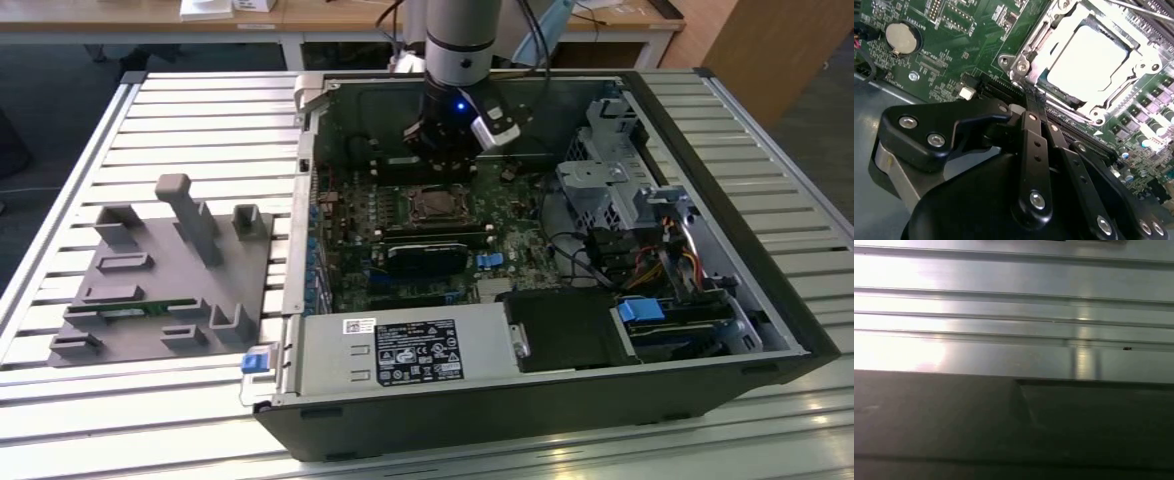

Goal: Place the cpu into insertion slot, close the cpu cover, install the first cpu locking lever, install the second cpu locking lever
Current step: 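Install the first cpu locking lever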

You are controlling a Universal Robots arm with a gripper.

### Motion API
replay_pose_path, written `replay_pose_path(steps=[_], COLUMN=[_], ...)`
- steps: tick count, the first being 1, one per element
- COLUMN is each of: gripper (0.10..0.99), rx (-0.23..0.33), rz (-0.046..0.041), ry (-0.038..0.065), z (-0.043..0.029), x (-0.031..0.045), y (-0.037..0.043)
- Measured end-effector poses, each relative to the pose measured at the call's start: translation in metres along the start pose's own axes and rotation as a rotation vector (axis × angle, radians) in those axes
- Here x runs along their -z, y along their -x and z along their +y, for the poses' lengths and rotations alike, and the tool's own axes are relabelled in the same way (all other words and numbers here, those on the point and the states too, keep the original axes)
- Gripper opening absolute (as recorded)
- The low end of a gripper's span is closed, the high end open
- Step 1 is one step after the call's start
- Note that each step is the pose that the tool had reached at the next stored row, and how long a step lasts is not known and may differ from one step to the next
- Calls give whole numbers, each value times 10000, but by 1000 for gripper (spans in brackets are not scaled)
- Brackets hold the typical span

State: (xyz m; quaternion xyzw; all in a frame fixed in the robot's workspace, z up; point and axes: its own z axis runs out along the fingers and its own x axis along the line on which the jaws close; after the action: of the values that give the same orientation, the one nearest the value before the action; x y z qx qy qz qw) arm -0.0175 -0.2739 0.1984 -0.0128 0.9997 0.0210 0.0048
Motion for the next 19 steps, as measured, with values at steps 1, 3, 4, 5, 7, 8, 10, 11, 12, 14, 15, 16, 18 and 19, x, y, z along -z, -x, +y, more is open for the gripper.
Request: replay_pose_path(steps=[1,3,4,5,7,8,10,11,12,14,15,16,18,19], gripper=[106,106,106,106,106,106,106,106,106,106,106,106,106,106], rx=[1,2,2,2,2,3,4,2,3,3,3,2,3,2], rz=[2,9,8,9,10,8,10,9,10,9,9,9,10,10], ry=[0,-10,-9,-12,-10,-9,-11,-11,-11,-11,-10,-11,-11,-11], z=[1,1,2,2,5,3,-9,-18,-28,-39,-42,-47,-58,-62], x=[15,56,79,102,139,140,142,142,143,143,143,143,144,144], y=[0,-1,-1,0,1,1,0,0,-1,-1,-1,-1,-1,-1])
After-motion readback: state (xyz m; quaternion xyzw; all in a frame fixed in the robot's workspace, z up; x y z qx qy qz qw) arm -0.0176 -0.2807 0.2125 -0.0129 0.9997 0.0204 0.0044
